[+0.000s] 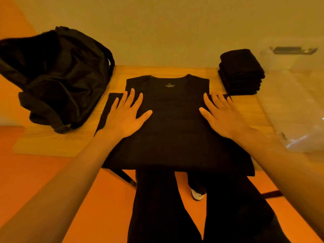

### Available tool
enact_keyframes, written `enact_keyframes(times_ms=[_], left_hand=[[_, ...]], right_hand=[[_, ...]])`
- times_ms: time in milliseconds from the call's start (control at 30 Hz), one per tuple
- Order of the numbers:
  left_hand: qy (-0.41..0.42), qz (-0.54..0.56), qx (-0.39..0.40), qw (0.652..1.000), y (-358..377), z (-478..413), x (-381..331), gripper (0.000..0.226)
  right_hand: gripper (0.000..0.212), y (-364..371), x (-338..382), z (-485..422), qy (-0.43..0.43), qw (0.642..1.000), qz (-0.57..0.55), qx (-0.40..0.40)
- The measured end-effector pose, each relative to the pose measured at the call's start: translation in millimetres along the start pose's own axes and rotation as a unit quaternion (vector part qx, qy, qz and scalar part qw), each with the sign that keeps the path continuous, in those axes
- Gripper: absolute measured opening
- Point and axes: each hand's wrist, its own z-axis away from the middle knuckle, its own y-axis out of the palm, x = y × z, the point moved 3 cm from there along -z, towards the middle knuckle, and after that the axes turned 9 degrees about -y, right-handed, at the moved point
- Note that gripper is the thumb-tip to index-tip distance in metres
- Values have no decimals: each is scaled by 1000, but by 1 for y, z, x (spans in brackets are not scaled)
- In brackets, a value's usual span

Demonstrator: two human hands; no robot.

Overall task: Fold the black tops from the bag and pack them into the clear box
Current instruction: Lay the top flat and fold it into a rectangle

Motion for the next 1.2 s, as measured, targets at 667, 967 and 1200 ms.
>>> enact_keyframes(times_ms=[667,967,1200], left_hand=[[42,6,-42,998,15,100,14,91],[5,200,-50,979,-44,-15,-4,58],[-7,193,48,980,-58,-133,21,34]], right_hand=[[86,8,15,119,-34,999,12,35],[45,-50,16,-38,-7,979,-177,-106],[35,-71,-15,-158,68,987,-137,53]])
